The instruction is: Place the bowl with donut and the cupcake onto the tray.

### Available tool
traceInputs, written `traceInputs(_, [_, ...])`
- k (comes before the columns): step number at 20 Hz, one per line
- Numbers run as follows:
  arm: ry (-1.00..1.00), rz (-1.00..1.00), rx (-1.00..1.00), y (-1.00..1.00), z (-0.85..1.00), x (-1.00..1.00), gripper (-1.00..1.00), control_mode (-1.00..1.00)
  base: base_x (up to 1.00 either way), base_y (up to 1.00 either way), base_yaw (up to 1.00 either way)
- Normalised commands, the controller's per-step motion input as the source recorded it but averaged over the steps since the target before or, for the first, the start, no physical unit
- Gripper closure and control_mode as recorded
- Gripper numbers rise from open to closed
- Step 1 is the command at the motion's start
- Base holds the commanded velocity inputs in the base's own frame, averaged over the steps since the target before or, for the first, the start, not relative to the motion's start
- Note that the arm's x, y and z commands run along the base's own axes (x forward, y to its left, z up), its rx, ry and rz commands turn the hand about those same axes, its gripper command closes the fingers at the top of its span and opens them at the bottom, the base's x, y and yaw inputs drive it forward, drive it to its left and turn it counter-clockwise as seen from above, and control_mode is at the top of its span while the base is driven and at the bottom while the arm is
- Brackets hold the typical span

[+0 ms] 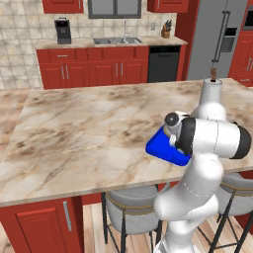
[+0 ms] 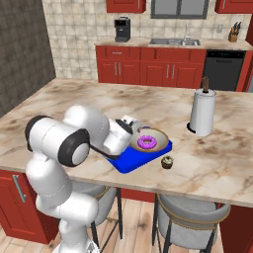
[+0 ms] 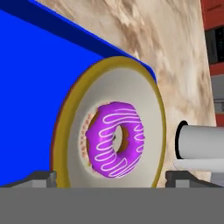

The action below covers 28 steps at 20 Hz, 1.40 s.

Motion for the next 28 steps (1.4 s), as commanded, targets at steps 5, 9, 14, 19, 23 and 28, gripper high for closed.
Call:
traceInputs(5, [0.0, -0.07, 0.09, 0.0, 0.4, -0.3, -1.0, -1.0, 0.0, 0.0, 0.0])
traceInputs(9, [0.0, -0.11, 0.11, 0.0, 0.11, -0.51, -1.0, -1.0, 0.0, 0.0, 0.0])
traceInputs(14, [0.0, -0.16, 0.13, 0.0, 0.12, -0.48, -1.0, -1.0, 0.0, 0.0, 0.0])
traceInputs(19, [0.0, -0.2, 0.11, 0.0, 0.29, -0.16, -1.0, -1.0, 0.0, 0.0, 0.0])
traceInputs(23, [0.0, -0.2, 0.1, 0.0, 0.27, -0.09, -1.0, -1.0, 0.0, 0.0, 0.0])
traceInputs(28, [0.0, -0.15, 0.13, -0.05, 0.11, -0.14, -1.0, -1.0, 0.0, 0.0, 0.0])
